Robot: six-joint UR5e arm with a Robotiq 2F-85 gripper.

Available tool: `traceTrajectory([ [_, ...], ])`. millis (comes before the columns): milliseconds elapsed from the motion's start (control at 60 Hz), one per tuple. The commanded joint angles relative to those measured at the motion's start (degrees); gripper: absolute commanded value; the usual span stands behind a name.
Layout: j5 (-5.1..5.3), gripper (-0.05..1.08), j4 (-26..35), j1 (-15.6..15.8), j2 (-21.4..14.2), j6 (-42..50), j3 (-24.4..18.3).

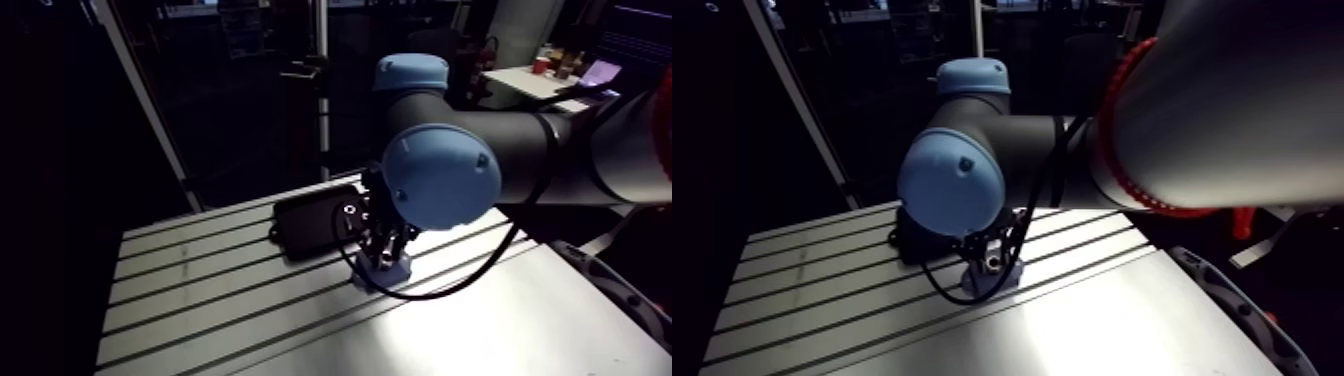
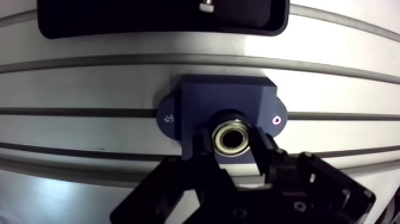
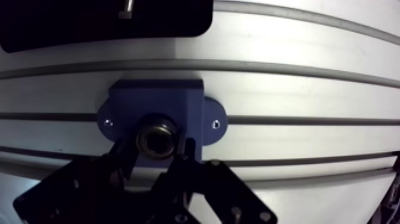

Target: Pick up the bearing and press it into the housing until flush.

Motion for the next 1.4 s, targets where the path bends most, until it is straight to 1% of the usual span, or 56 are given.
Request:
traceTrajectory([
  [17, 0.00, 0.73, -0.1, 0.1, 0.2, 0.0, -0.1],
  [1400, 0.00, 0.73, -0.8, 0.3, 0.8, 0.0, -0.4],
])
